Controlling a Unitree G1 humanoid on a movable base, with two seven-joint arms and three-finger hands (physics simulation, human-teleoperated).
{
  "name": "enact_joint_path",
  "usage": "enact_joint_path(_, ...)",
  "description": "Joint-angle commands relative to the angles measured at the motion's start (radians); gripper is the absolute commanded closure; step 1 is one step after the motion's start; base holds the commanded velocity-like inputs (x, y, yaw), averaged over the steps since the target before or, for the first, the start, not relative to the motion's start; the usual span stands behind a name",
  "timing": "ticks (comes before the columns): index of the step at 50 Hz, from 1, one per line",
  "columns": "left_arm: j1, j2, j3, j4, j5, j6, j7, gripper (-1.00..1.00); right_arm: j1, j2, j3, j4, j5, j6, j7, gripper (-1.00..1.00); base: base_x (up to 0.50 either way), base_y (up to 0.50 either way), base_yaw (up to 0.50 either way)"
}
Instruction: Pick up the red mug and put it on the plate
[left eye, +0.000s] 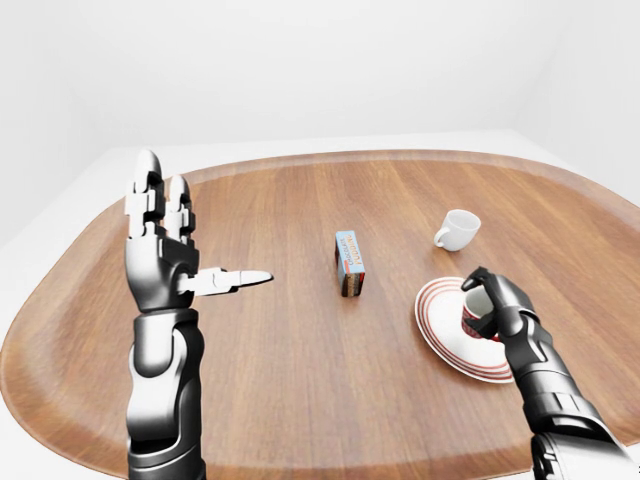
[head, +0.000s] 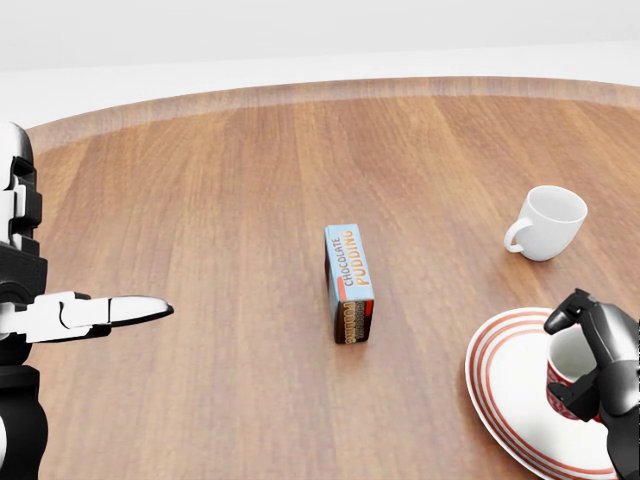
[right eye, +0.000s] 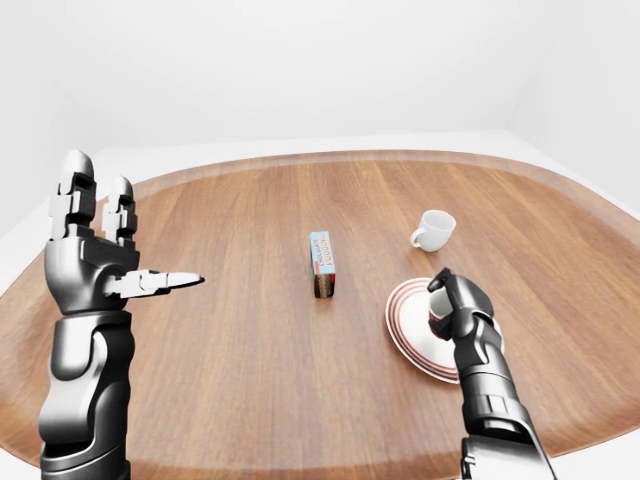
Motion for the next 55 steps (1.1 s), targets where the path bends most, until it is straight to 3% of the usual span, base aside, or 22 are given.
enact_joint_path(1,0.004,-0.001,-0.001,-0.006,0.000,0.000,0.000,-1.00,-0.072,-0.010,0.041,0.159,0.148,-0.015,-0.144,1.00,0.00,0.00,0.00)
enact_joint_path(8,0.004,-0.002,0.001,-0.001,-0.001,0.000,-0.001,-1.00,-0.106,-0.014,0.055,0.222,0.156,-0.037,-0.183,1.00,0.00,0.00,0.00)
enact_joint_path(17,0.005,-0.001,0.001,0.010,0.000,0.000,-0.001,-1.00,-0.127,-0.022,0.052,0.266,0.177,-0.038,-0.277,1.00,0.00,0.00,0.00)
enact_joint_path(22,0.001,0.000,0.002,0.009,-0.001,0.000,0.000,-1.00,-0.142,-0.009,0.063,0.328,0.202,-0.074,-0.300,1.00,0.00,0.00,0.00)
enact_joint_path(33,0.003,0.001,0.003,0.015,0.000,0.000,-0.001,-1.00,-0.154,-0.004,0.073,0.406,0.247,-0.116,-0.343,1.00,0.00,0.00,0.00)
enact_joint_path(55,-0.003,0.004,0.007,0.025,-0.003,0.000,-0.001,-1.00,-0.178,-0.012,0.084,0.433,0.241,-0.109,-0.342,1.00,0.00,0.00,0.00)
